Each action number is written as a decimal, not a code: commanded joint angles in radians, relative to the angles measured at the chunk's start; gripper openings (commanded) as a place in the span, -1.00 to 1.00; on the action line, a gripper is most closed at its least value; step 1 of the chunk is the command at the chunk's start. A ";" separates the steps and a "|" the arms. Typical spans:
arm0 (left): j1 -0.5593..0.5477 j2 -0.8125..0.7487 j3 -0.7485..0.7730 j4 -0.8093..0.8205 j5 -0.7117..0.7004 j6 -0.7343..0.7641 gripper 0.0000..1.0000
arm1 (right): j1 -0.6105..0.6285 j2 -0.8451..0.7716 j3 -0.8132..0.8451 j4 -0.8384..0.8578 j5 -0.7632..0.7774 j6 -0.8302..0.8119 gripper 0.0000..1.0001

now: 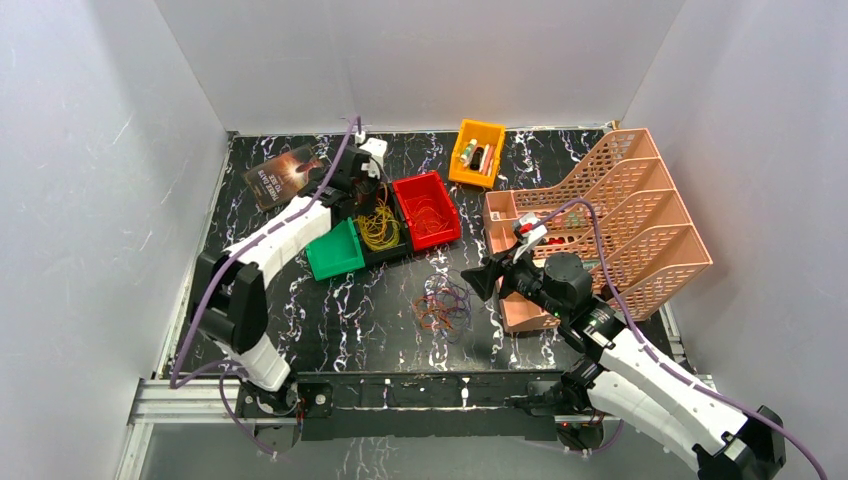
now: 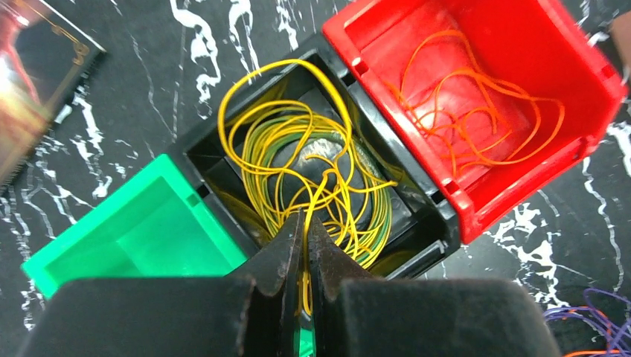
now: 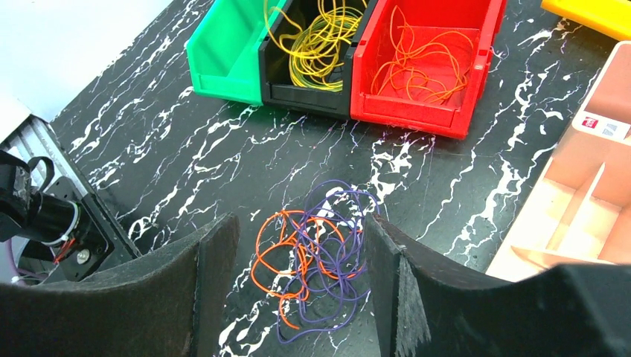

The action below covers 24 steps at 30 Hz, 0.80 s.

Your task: Untangle the cables

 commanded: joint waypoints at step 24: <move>0.016 0.163 0.139 -0.024 0.032 -0.007 0.01 | 0.003 -0.025 0.007 0.019 0.007 0.005 0.42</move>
